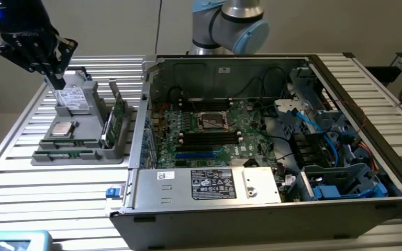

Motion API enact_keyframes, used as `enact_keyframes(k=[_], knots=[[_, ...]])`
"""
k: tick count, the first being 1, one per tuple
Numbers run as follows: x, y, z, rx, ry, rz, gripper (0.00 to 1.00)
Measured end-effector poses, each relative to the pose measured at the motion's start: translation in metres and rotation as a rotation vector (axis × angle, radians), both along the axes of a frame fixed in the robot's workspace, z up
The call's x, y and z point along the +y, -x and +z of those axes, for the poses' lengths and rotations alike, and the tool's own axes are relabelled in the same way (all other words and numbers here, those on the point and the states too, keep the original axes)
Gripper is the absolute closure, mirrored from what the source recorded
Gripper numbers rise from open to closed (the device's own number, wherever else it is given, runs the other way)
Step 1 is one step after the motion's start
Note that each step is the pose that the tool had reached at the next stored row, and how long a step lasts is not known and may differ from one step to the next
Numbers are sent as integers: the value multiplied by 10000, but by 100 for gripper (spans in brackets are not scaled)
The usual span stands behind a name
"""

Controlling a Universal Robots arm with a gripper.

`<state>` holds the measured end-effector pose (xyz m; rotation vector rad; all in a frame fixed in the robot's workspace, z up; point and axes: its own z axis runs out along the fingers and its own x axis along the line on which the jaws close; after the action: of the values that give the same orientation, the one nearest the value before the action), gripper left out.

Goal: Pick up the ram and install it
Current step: 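Reach for the ram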

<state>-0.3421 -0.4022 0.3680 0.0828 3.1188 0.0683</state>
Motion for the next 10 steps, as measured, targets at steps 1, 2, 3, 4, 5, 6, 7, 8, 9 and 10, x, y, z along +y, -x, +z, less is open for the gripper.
enact_keyframes(k=[1,2,3,4,5,6,7,8,9,10], knots=[[-1,30,-9,-1,3,0,89],[-2,61,-18,-1,8,2,89],[-2,93,-26,0,14,3,89],[-3,122,-35,-1,21,5,89],[-3,152,-44,-1,32,7,89],[-3,174,-51,0,48,10,89],[-3,183,-57,-2,62,11,89],[-3,184,-57,1,68,12,89],[-3,183,-57,0,68,13,89],[-4,184,-57,0,68,13,89]])
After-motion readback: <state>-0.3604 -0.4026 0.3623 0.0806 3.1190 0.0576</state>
